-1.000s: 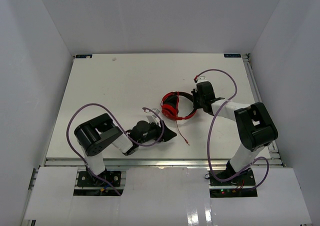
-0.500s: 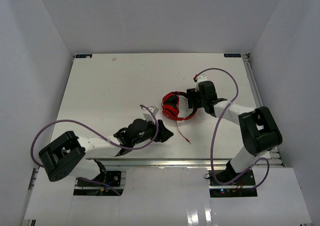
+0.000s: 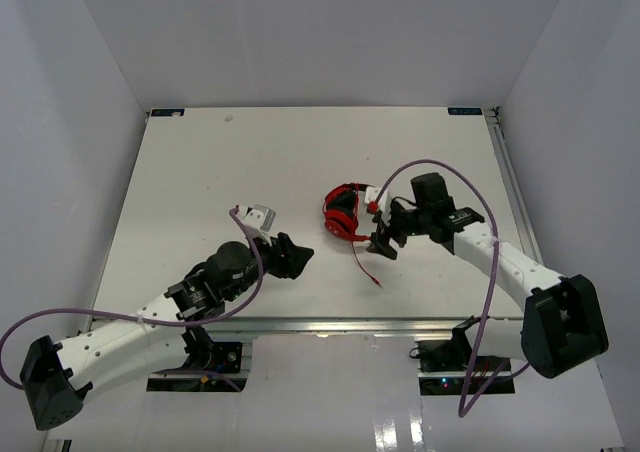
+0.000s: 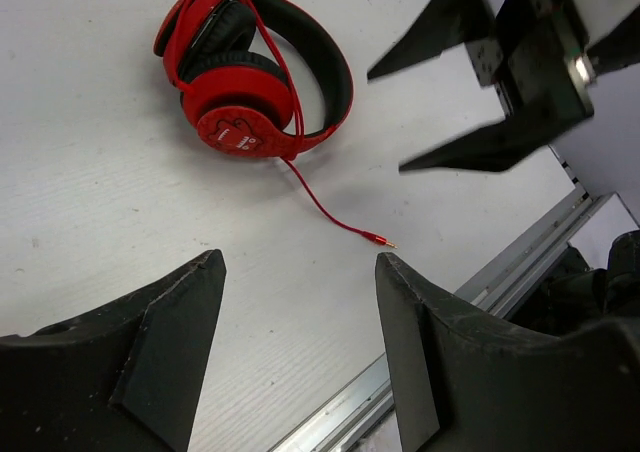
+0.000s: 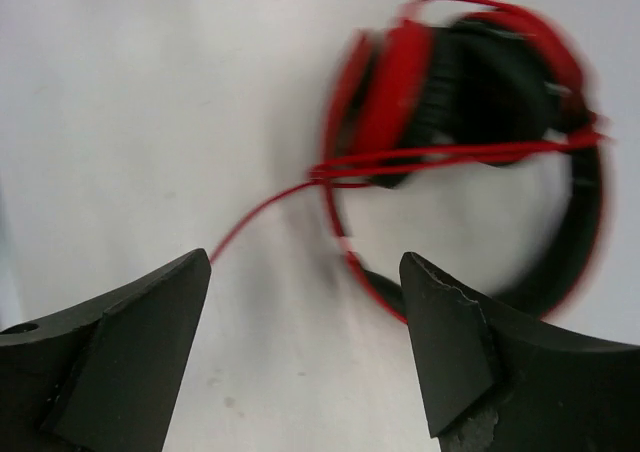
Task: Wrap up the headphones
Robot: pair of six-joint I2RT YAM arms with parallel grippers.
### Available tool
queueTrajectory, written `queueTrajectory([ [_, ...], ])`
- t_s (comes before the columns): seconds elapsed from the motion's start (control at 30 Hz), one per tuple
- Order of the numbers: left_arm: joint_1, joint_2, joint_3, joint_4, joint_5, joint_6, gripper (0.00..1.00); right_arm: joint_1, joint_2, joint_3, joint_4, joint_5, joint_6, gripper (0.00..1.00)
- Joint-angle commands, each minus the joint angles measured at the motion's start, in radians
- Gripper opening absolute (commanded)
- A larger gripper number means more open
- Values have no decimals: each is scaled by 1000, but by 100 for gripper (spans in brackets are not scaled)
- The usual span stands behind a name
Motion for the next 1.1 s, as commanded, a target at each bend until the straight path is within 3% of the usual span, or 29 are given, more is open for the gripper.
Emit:
queueTrajectory([
  [0.0, 3, -78, -22, -132, -31, 6, 73, 96, 65, -62, -243, -173, -327, 77],
  [0.17, 3, -143, -58, -145, -17, -30, 73, 184, 109, -94, -49, 95, -26, 75],
  [0.27, 3, -166, -64, -148, -20, -35, 74, 236, 147, -91, -7, 243, 59, 74],
  [0.4, 3, -181, -67, -150, -25, -35, 74, 279, 190, -94, 6, 305, 113, 69],
  [0.53, 2, -199, -72, -160, -27, -35, 74, 302, 238, -92, 9, 410, 126, 53],
  [0.7, 3, -227, -79, -168, -30, -38, 74, 307, 272, -89, -20, 424, 127, 35],
  [0.77, 3, -242, -82, -170, -32, -40, 74, 308, 284, -84, -37, 428, 122, 18],
  [0.83, 3, -245, -82, -170, -28, -43, 74, 308, 286, -79, -45, 425, 120, 10],
  [1.07, 3, -265, -73, -187, -23, -43, 75, 306, 118, -23, -80, 370, 64, 8],
])
